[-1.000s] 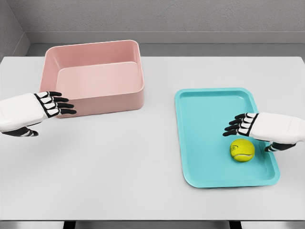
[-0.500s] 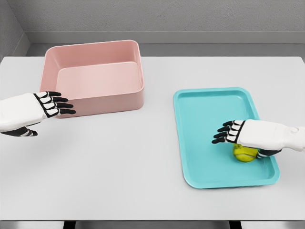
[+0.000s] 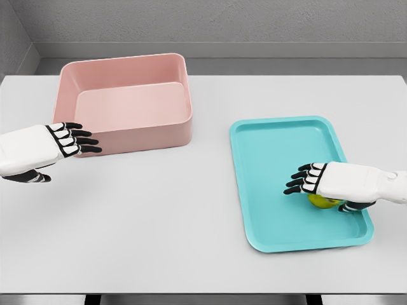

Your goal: Put the tennis from the blue tray into the pink basket with both arms

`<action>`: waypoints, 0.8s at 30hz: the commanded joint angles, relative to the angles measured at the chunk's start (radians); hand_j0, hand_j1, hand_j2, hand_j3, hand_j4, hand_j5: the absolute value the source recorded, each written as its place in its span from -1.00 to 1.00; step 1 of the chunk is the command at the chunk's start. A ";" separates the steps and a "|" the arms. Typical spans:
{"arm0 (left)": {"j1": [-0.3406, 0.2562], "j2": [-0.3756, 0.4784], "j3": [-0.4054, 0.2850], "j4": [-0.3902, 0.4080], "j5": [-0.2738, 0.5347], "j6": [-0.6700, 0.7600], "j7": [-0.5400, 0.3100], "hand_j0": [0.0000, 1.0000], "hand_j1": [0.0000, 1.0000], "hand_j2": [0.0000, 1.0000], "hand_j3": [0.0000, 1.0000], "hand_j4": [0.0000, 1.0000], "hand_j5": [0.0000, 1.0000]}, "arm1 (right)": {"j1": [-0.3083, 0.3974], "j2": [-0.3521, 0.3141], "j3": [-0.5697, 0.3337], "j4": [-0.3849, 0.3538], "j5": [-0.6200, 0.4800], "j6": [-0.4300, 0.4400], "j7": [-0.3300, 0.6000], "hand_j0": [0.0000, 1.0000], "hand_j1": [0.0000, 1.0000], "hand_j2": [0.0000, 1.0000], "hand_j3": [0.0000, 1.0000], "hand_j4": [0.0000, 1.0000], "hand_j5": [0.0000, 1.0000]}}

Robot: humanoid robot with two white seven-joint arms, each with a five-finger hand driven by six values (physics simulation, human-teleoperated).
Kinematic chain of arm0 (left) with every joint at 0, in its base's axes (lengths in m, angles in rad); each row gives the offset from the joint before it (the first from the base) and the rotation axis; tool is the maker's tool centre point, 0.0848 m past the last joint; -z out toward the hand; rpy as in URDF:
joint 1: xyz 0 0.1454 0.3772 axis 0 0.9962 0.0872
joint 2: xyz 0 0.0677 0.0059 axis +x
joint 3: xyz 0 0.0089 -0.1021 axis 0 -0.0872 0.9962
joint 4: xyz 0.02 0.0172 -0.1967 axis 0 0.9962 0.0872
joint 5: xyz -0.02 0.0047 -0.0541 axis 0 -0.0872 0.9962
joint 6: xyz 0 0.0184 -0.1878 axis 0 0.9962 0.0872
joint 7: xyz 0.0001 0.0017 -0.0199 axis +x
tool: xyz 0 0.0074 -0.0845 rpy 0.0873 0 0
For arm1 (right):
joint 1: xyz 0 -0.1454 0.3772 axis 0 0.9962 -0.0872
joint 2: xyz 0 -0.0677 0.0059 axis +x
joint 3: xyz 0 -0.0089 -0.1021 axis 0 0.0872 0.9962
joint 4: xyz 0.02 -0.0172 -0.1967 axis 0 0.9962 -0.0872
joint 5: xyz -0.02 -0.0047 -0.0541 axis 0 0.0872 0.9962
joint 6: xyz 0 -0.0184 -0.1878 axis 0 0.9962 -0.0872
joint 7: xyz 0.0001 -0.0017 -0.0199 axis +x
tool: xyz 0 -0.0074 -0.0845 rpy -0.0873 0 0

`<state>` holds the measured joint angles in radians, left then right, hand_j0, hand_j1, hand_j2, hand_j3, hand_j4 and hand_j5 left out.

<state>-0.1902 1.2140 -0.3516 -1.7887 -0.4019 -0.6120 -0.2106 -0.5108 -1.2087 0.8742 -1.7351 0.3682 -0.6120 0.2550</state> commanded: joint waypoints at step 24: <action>0.000 0.002 0.000 0.000 0.008 0.001 0.000 1.00 1.00 1.00 1.00 1.00 1.00 | 0.005 0.041 -0.001 0.086 0.006 0.001 0.000 0.89 0.89 0.89 0.89 0.89 0.89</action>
<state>-0.1902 1.2155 -0.3506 -1.7887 -0.4003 -0.6120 -0.2106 -0.5062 -1.1712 0.8735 -1.6631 0.3804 -0.6120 0.2550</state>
